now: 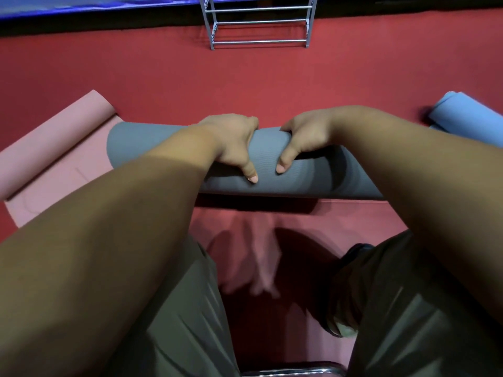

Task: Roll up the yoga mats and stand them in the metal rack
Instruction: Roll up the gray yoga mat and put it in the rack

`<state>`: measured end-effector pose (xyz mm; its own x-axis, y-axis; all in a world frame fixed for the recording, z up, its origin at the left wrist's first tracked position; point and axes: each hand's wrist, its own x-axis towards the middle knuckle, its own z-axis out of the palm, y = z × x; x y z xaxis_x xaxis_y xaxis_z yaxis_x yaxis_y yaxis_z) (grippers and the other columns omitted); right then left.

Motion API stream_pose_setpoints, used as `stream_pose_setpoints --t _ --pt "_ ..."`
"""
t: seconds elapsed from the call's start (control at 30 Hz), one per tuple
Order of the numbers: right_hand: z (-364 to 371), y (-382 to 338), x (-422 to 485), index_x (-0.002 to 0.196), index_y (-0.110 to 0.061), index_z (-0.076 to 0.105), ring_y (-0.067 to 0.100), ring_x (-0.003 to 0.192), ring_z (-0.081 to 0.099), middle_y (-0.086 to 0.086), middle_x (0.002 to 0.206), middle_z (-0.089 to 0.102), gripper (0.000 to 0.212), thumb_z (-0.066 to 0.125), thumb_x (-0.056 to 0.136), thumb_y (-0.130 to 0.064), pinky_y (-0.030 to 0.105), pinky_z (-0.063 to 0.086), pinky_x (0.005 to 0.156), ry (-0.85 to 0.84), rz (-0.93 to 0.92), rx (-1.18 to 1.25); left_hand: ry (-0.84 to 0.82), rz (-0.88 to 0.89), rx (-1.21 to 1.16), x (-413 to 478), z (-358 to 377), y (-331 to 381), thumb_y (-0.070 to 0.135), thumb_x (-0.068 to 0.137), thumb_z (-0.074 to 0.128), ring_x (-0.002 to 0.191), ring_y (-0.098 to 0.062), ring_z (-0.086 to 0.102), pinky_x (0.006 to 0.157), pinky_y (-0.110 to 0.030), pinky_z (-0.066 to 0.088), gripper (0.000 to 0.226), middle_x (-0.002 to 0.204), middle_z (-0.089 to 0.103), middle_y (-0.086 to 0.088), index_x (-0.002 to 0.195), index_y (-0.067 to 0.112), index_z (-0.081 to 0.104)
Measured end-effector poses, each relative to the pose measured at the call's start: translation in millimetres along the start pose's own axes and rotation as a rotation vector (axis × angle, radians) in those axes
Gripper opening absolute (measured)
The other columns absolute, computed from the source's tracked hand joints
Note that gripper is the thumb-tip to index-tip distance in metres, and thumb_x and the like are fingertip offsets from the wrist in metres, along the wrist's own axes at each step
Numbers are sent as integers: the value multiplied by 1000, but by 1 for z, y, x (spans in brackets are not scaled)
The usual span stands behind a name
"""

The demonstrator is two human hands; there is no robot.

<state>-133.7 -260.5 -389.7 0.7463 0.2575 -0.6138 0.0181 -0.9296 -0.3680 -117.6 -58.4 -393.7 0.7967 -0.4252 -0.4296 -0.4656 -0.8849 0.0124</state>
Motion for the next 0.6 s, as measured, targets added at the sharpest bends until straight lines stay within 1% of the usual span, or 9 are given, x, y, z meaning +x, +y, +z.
stream_pose_setpoints --t 0.07,0.17,0.2,0.3,0.33,0.43,0.47,0.53,0.6 --pt "1 -3 -1 126 -24 70 22 103 74 -4 115 77 73 97 65 -53 42 59 99 -16 -18 -23 -41 -23 -52 -1 1 -3 77 39 93 98 -26 61 86 -42 56 99 108 64 8 118 32 54" --pt "-2 -5 -1 132 -22 67 24 109 70 -1 122 74 73 94 72 -52 42 56 101 -7 -33 -69 -74 -63 -144 0 4 -9 75 37 93 93 -21 65 86 -41 58 89 102 66 11 108 34 59" --pt "-3 -5 0 136 -23 63 25 112 68 -1 125 71 80 95 70 -55 43 55 103 3 -27 -87 -75 -75 -177 -1 4 -10 74 38 94 92 -19 65 84 -39 58 87 101 67 11 107 33 61" --pt "-1 -9 2 149 -27 49 28 122 62 -1 135 63 112 99 55 -63 47 51 108 6 -5 -175 -88 -94 -234 -1 4 -11 70 44 97 90 -17 67 79 -34 56 81 100 70 10 107 30 65" --pt "1 -10 2 147 -26 50 28 121 63 0 134 64 111 99 54 -62 47 52 107 8 -7 -204 -103 -95 -239 -1 4 -10 70 44 97 91 -18 68 80 -35 57 81 100 71 10 108 29 66" --pt "3 -10 0 127 -24 65 26 105 69 -1 116 72 83 99 59 -57 43 58 97 2 -29 -235 -162 -88 -241 -1 7 -7 71 44 97 96 -20 68 86 -36 57 88 107 71 9 115 30 65" --pt "3 -7 -1 122 -25 67 25 102 69 -2 111 73 78 98 59 -57 43 59 96 0 -27 -223 -179 -91 -249 -1 8 -6 70 46 96 100 -21 67 89 -37 56 91 112 70 9 120 30 62" --pt "2 -1 -1 117 -28 70 23 99 72 -4 107 75 72 98 58 -57 43 60 94 -3 -13 -174 -199 -78 -235 0 8 -2 69 52 96 109 -25 63 95 -40 54 101 123 64 6 134 27 54" --pt "2 6 -1 114 -28 73 21 97 74 -5 106 78 68 98 58 -58 43 61 95 -10 1 -121 -199 -34 -163 2 9 5 72 47 96 116 -27 59 103 -44 52 115 128 56 4 139 25 46"
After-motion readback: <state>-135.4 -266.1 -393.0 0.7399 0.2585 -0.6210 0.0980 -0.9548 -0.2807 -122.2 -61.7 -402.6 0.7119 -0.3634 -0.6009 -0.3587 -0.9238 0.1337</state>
